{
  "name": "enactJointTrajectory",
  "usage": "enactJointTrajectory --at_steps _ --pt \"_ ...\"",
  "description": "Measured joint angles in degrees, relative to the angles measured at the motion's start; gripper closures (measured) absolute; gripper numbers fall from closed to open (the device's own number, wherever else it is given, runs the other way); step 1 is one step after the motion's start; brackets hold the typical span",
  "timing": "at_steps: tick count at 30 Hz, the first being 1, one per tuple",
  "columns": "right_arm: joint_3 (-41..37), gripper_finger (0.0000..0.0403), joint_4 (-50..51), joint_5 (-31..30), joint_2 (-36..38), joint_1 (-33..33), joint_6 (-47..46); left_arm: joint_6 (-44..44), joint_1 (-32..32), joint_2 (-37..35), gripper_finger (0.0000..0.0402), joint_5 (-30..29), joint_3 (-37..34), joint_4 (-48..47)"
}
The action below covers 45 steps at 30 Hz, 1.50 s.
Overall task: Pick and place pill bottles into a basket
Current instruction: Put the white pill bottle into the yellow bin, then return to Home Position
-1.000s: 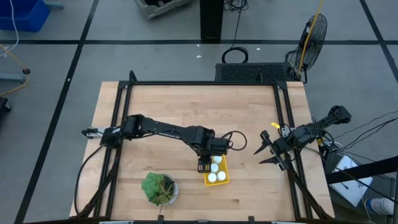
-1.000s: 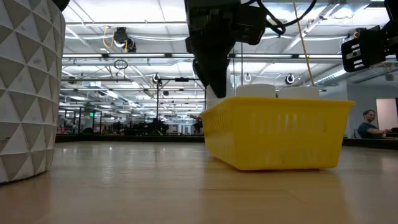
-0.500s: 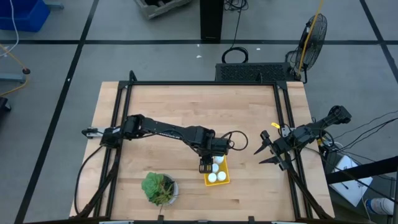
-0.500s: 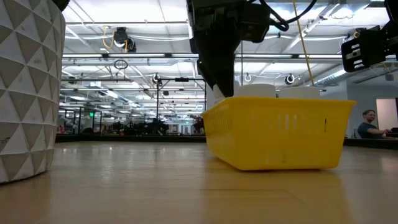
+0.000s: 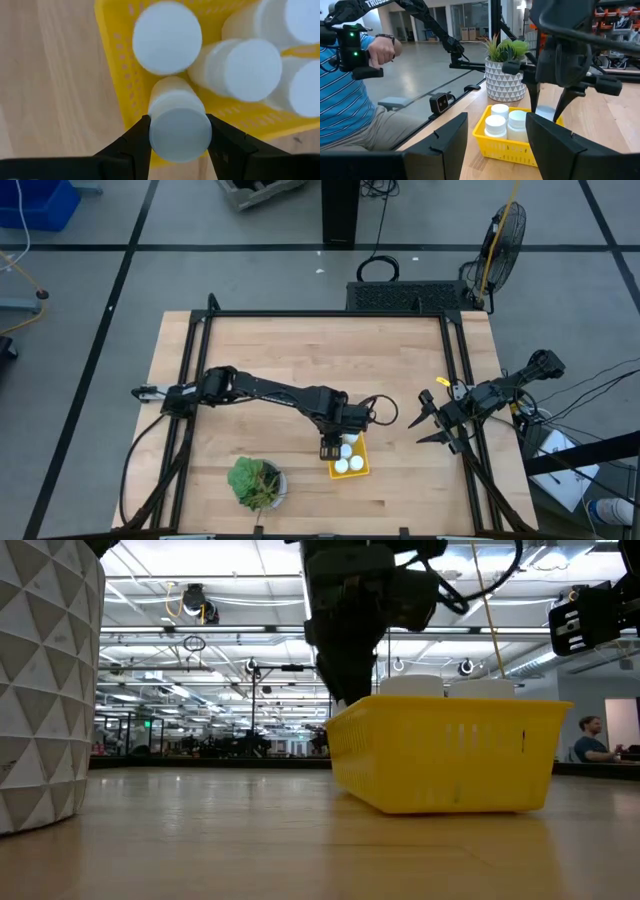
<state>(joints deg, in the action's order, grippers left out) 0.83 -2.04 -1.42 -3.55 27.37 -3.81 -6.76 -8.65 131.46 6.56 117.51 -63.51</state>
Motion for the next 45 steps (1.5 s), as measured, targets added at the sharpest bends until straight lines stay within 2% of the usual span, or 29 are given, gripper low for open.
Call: enactJointTrajectory --at_steps 2,11,22,29,35,38,45 --pt "0.01 0.0209 -0.01 -0.01 0.01 -0.02 0.0 0.04 -0.11 -0.08 0.0234 -0.1 -0.06 0.5" --pt "0.01 0.0209 -0.01 -0.01 0.0 0.0 0.0 0.07 -0.13 -0.29 0.0167 0.08 0.07 0.04" --pt "0.01 0.0209 -0.01 0.0 0.0 0.0 0.0 0.23 -0.13 -0.36 0.0179 0.74 0.07 0.17" --pt "0.01 0.0209 -0.03 -0.01 -0.03 0.0 0.0 -0.38 -0.13 -2.65 0.0175 0.94 0.07 -3.23" --pt "-0.01 0.0209 -0.05 -0.01 -0.14 0.0 0.0 -1.3 -0.1 -8.19 0.0181 0.24 0.07 -10.45" --pt "-0.01 0.0209 -0.05 -0.01 -0.16 0.0 0.0 -2.88 -0.54 -12.31 0.0186 -2.54 0.07 -15.83" --pt "0.0 0.0209 -0.05 -0.01 -0.16 -0.01 0.0 -2.61 -4.8 -24.43 0.0199 -8.67 -0.65 -15.71"
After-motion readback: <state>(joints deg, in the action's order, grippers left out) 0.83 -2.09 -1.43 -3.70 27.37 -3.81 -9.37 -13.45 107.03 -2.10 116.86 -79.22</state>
